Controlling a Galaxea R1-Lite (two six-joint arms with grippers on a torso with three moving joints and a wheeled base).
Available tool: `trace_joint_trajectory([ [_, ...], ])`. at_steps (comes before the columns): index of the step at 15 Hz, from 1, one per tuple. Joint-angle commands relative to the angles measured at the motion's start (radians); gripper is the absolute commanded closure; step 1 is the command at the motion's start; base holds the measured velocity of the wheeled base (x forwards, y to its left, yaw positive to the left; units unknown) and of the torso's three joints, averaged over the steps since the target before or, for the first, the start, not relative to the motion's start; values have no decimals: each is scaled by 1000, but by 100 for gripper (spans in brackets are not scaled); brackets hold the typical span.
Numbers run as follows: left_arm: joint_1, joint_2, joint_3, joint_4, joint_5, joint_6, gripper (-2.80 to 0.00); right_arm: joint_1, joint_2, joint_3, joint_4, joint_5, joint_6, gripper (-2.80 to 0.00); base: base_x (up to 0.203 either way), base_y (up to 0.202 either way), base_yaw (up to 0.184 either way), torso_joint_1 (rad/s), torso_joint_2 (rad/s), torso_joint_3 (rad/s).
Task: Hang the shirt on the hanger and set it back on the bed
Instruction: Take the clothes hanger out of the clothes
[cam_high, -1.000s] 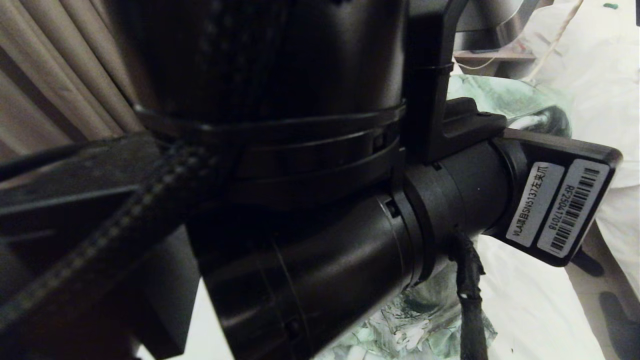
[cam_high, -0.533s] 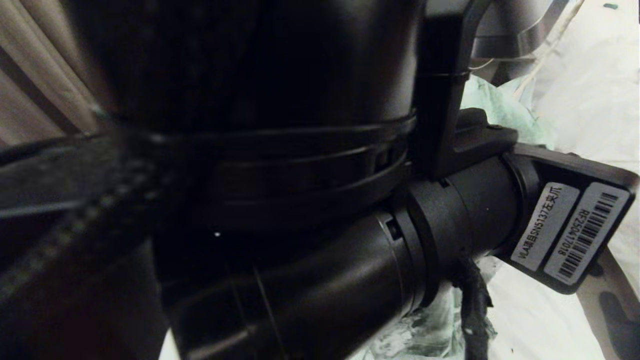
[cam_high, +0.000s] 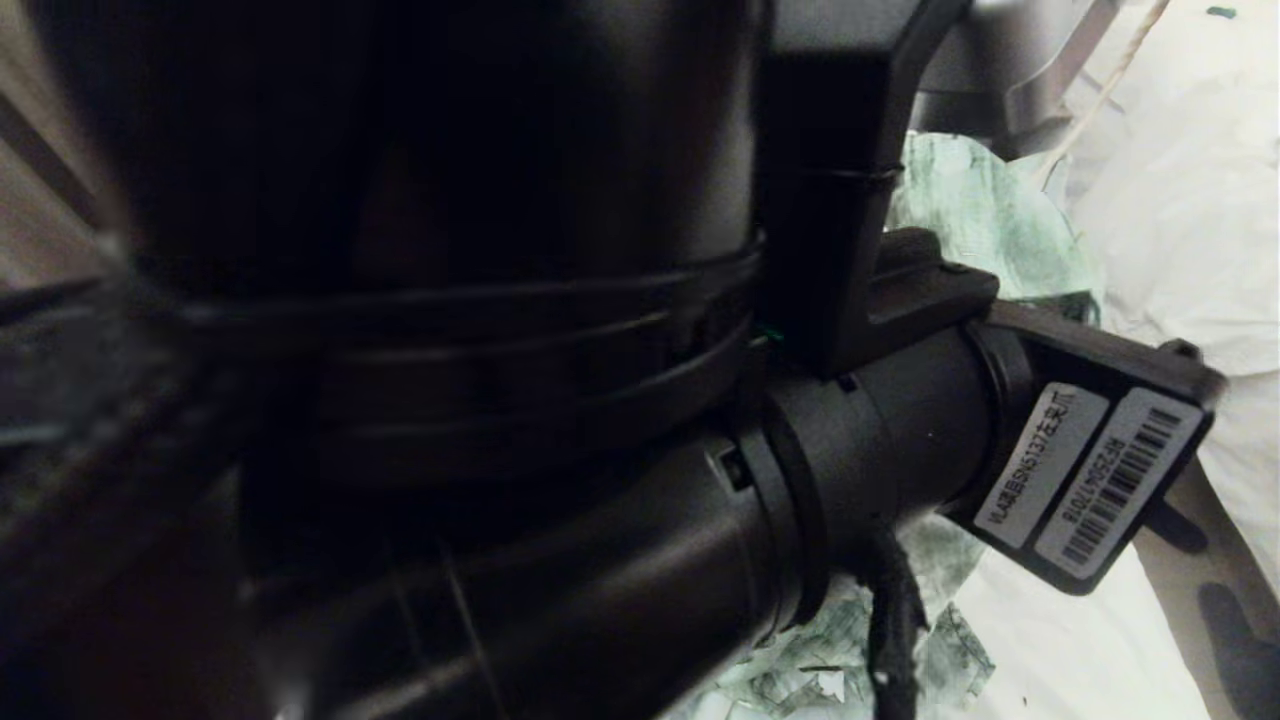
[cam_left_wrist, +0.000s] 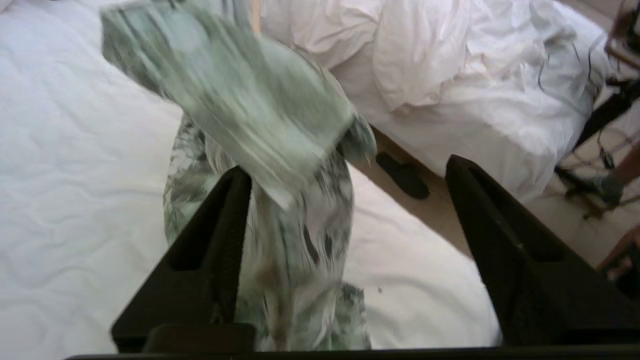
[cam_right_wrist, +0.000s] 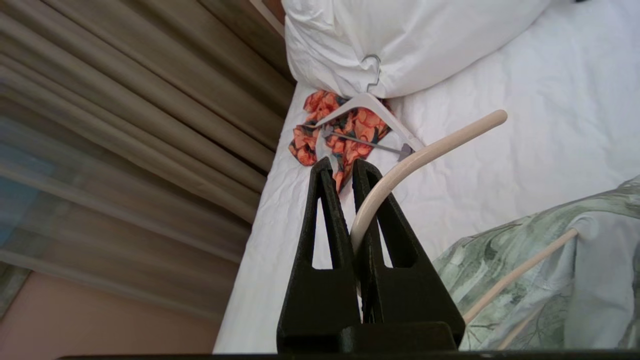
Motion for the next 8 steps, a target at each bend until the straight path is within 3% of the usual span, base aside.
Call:
trace_joint_trajectory([
  [1, -7, -43, 47, -2, 0, 12, -280, 2, 3, -8, 1, 1, 2, 0, 0, 0, 0, 0, 0, 0],
  [8, 1, -194, 170, -2, 5, 18, -280, 42, 11, -76, 52, -5, -64, 0, 0, 0, 0, 0, 0, 0],
])
